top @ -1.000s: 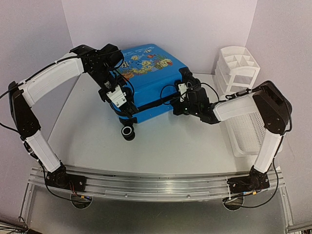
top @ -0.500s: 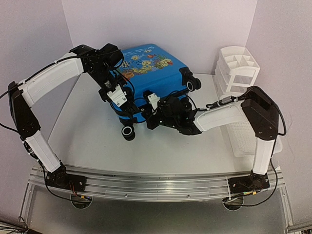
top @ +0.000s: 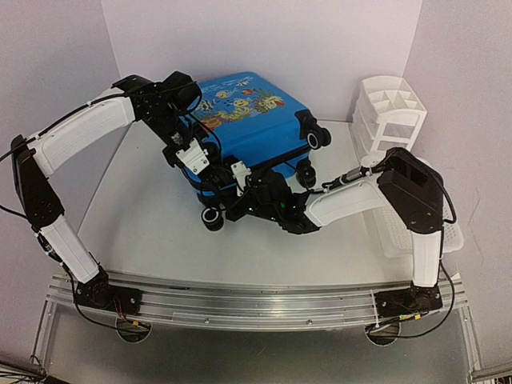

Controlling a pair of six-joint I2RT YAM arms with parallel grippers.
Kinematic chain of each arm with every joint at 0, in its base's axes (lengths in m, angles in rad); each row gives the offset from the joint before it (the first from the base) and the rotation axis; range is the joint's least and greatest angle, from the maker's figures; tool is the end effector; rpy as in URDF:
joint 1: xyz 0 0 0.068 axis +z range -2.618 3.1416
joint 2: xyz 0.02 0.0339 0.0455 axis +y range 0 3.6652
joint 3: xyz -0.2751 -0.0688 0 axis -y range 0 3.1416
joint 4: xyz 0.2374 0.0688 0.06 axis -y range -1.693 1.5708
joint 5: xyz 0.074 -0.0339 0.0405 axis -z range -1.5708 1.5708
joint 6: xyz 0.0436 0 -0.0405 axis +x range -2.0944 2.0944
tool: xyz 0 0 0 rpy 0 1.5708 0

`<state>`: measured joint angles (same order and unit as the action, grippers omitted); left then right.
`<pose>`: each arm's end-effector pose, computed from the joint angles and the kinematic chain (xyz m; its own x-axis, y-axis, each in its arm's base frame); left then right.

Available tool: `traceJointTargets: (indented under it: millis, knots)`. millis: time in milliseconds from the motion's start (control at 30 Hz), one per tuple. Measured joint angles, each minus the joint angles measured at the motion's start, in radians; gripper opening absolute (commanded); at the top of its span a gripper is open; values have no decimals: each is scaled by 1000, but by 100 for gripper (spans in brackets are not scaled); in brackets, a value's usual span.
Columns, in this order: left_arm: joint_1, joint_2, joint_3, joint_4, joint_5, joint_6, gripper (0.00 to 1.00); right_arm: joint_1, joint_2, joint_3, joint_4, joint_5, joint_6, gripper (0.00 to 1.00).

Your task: Open, take out, and arrange the luggage

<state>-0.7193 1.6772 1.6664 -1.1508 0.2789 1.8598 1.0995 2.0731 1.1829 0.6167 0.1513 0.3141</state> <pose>0.2429 -0.2287 0.3381 0.8828 0.4518 -0.1287 0.4575 -0.7649 0.4534 0.2153 0.4079 0.1762 -0.3684 -0.0503 -0.9283 -0.7372 0.6242 0.2588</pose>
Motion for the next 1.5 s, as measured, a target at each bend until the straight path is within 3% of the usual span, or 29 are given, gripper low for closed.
traceJointTargets:
  millis: [133,367,567,667,767,867,1000,1200,1300,1500]
  knots:
    - [-1,-18,-17,45,40,-77,0,3,0,-59,90,49,47,0]
    - [-50,-97,-163,419,61,-435,0,12,-7,-113,207,139,128,0]
    - [-69,-101,-210,535,50,-619,0,12,-42,-174,266,179,152,0]
    - [-58,-102,-192,530,41,-685,4,12,-86,-221,269,194,141,17]
    - [-29,-102,-150,519,26,-746,21,12,-155,-276,259,223,121,35]
    - [29,-98,-80,492,4,-809,43,12,-262,-305,154,278,87,43]
    - [151,-67,43,458,-21,-918,59,-6,-432,-226,-159,338,58,47]
    - [339,63,249,422,-50,-1087,63,-195,-551,-15,-635,352,104,46]
    - [419,158,350,427,-72,-1174,63,-259,-587,-14,-780,376,133,45]
    - [553,372,567,439,-101,-1329,63,-266,-542,2,-956,354,196,42]
